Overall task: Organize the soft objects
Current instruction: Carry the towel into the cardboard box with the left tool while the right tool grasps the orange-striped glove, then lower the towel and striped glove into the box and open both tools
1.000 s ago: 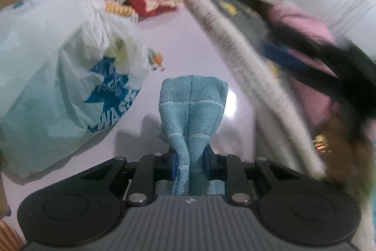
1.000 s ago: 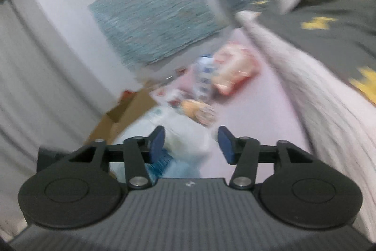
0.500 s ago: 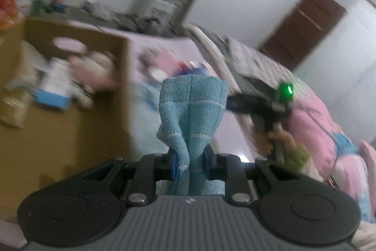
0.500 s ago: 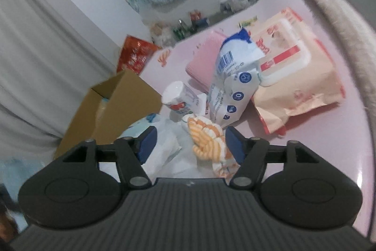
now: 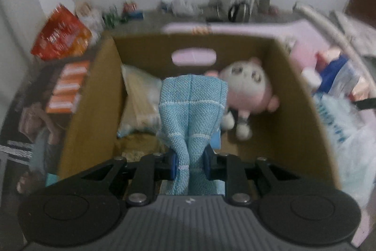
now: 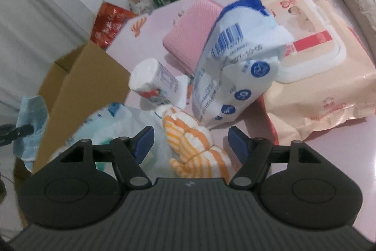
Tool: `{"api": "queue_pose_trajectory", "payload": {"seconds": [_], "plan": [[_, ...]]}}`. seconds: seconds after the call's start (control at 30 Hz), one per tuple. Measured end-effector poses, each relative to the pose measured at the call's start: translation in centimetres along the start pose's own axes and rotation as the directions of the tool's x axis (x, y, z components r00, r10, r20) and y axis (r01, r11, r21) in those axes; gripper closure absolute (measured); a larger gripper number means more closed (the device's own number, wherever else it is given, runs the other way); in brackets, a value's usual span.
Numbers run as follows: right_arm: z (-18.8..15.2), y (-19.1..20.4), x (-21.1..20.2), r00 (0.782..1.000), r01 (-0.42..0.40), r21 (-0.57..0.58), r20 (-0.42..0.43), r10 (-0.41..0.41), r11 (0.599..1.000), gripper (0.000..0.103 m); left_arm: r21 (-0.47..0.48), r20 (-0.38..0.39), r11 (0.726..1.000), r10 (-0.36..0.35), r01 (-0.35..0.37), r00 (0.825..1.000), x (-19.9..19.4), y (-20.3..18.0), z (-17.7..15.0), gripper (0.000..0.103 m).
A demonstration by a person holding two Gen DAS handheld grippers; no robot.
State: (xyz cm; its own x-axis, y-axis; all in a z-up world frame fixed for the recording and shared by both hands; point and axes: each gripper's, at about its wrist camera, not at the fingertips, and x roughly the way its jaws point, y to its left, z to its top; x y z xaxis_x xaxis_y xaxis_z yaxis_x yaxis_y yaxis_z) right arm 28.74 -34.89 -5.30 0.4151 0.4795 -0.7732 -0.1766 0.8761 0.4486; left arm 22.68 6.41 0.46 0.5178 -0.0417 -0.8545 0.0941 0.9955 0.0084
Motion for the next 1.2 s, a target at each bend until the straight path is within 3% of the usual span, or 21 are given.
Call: {"api": "queue_pose_trajectory", "payload": {"seconds": [0.07, 0.17, 0.27, 0.47, 0.6, 0.73, 0.83, 1.03, 1.13, 1.2], "plan": [[0.0, -0.1, 0.7, 0.999, 0.028, -0.007, -0.018, -0.029, 1.0, 0.033, 0.002, -0.046, 1.0, -0.008, 0.008, 0.999, 2.1, -0.1, 0.2, 0.08], [-0.1, -0.6, 1.0, 1.0, 0.004, 0.021, -0.017, -0.004, 1.0, 0.035, 0.005, -0.102, 1.0, -0.007, 0.007, 0.995, 3.9, 0.7, -1.3, 0.08], [-0.3, -0.9, 1.1, 1.0, -0.028, 0.031, -0.012, 0.028, 0.999, 0.047, -0.001, -0.15, 1.0, 0.004, -0.004, 0.989, 5.4, 1.2, -2.1, 0.08], [-0.4, -0.3, 1.1, 1.0, -0.027, 0.003, -0.01, 0.027, 1.0, 0.05, -0.005, -0.17, 1.0, 0.009, -0.01, 0.985, 5.7, 1.7, -2.2, 0.078], [-0.3, 0.0, 1.7, 0.999, -0.027, 0.004, -0.04, 0.027, 1.0, 0.045, -0.007, -0.178, 1.0, 0.011, -0.012, 0.984, 5.4, 1.9, -2.1, 0.078], [-0.4, -0.3, 1.3, 0.999, -0.016, 0.041, -0.033, 0.017, 0.999, 0.061, -0.047, -0.184, 0.999, -0.002, -0.007, 0.983, 5.8, 2.6, -1.9, 0.077], [-0.9, -0.4, 0.1, 1.0, -0.001, 0.059, -0.001, 0.001, 0.998, 0.063, -0.087, -0.184, 0.996, -0.013, -0.003, 0.983, 6.0, 3.3, -1.8, 0.077], [-1.7, 0.5, -6.1, 0.989, 0.033, 0.083, 0.143, -0.044, 0.996, 0.063, -0.096, -0.134, 0.995, -0.01, -0.003, 0.991, 4.6, 3.6, -1.9, 0.077], [-2.1, 1.7, -9.9, 0.974, -0.003, 0.114, 0.225, -0.023, 0.993, 0.063, -0.11, -0.135, 0.994, -0.021, 0.006, 0.991, 4.6, 4.0, -2.0, 0.077], [-2.3, 3.3, -11.7, 0.963, -0.077, 0.116, 0.267, 0.043, 0.99, 0.063, -0.121, -0.147, 0.993, -0.019, 0.001, 0.989, 4.8, 4.4, -2.2, 0.077]]}}
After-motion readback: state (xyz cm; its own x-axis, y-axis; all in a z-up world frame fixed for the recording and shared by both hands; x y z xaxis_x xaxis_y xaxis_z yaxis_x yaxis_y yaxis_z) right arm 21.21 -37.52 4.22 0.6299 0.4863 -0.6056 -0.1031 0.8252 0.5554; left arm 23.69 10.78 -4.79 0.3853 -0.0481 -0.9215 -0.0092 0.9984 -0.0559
